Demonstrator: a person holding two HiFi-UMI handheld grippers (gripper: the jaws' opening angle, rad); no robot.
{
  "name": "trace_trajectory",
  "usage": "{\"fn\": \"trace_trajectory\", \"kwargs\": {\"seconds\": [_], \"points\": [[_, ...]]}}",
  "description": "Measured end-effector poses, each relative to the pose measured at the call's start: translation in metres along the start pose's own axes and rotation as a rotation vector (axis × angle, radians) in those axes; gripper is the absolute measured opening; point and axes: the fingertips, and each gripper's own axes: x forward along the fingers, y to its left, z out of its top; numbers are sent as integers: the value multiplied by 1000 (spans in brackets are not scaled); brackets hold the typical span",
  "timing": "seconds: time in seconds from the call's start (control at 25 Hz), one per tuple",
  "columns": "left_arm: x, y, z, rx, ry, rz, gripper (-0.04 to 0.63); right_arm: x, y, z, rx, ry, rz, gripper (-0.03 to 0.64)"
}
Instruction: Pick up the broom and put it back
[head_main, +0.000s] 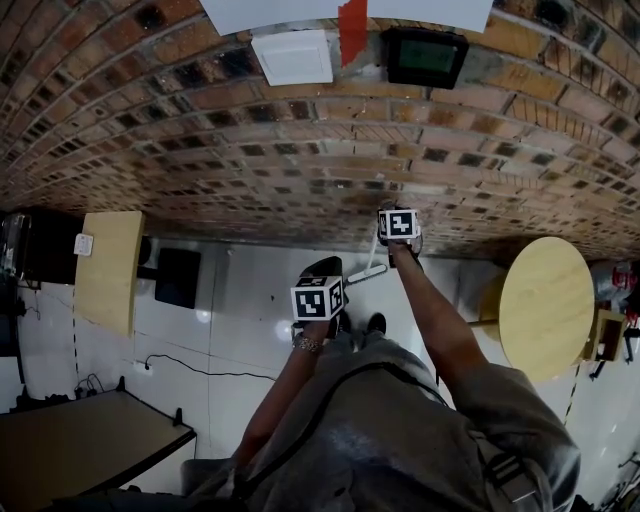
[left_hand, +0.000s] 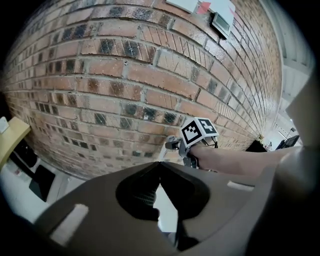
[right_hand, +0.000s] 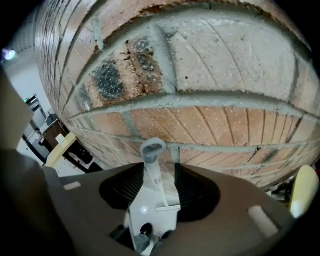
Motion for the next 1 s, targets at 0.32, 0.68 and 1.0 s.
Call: {"fn": "trace_trajectory", "kwargs": {"seconds": [0.32, 0.68, 1.0], "points": [[-2, -11, -41, -11, 46, 0, 0, -31, 6, -13, 4, -56, 26, 166], [-35, -17, -55, 66, 11, -79, 0, -150, 104, -47, 98, -238, 161, 71], [-101, 12, -106, 74, -2, -104, 0, -221, 220, -128, 85, -241, 133, 3]]}}
